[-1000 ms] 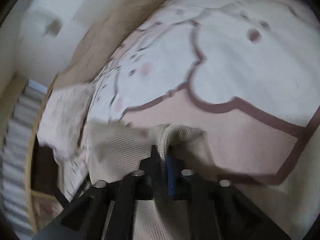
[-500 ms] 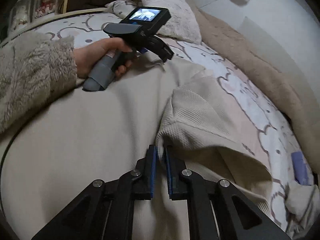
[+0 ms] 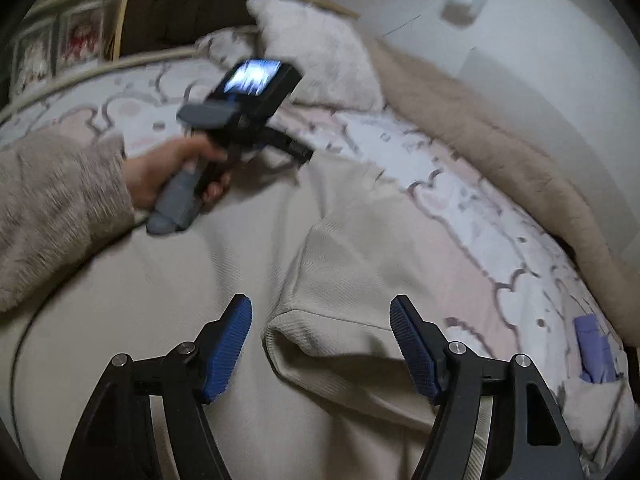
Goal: Fold clothes
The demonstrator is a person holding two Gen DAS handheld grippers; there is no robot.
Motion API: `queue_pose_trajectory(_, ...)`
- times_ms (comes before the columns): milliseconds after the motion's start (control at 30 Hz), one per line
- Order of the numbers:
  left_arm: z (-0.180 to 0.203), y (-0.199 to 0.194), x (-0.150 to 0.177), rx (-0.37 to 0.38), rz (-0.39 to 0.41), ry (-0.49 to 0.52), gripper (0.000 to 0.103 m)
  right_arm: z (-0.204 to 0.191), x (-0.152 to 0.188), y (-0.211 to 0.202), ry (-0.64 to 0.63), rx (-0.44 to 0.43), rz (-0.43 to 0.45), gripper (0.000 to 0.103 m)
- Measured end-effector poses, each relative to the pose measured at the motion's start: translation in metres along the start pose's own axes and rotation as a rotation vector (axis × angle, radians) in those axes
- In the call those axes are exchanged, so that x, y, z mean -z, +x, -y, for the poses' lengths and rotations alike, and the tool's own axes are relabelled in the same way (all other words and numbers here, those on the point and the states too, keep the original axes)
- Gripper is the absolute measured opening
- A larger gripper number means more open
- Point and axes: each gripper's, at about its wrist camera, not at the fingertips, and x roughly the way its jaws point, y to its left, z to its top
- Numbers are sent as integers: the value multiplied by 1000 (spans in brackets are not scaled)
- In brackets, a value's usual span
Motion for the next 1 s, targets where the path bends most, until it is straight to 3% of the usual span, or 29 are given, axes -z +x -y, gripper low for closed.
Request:
queue_pose_trajectory(100,-2,-1,0,9,2,-6,62,-1,-3,26,-1,-35,-64,69)
queue_pose_trajectory(167,-3,-1,0,16,3,-11,63,1,-4,42,22,-75,-118,26)
queue_pose_trajectory(200,-3,-1,0,19,4,-13,63,6,-5,43,78,-115,-130,22)
queue_pose_trajectory(233,-4,-1,0,22,4,-16,63,11,-9,40,110,-115,-123,12)
queue_pose_trajectory(267,-4,-2,1,25,5,-18,63,19,-16,31,122,-72,-95,10)
queue_pose_trajectory(333,-5,-2,0,34,6,-26,63,43,-28,14,144,-5,-39,10)
queue_pose_trajectory(433,-6,-2,1,40,8,-33,63,115,-42,-5,257,173,16,10)
queue_pose_trajectory(533,-7,-2,1,34,8,-25,63,200,-39,9,376,419,-17,10)
queue_pose_trajectory(567,-6,-2,1,32,8,-23,63,221,-27,25,438,444,-67,10)
queue_pose_trajectory(667,-5,-3,1,46,9,-18,70,285,11,78,624,506,-224,13)
queue_pose_trajectory(700,-4,-3,1,44,9,-14,72,293,26,95,685,476,-280,16)
queue_pose_trajectory(767,-2,-2,1,37,7,-4,72,295,50,118,760,460,-359,45)
queue_pose_trajectory(800,-2,-2,2,36,6,-3,72,294,61,128,785,463,-391,46)
queue_pose_trajectory(833,-2,-1,2,37,5,-4,72,293,66,131,790,462,-387,47)
queue_pose_trajectory(933,-2,-1,2,38,4,-5,72,301,79,122,857,458,-344,64)
queue_pose_trajectory(1000,-2,-1,2,38,2,-6,72,313,84,92,953,446,-261,65)
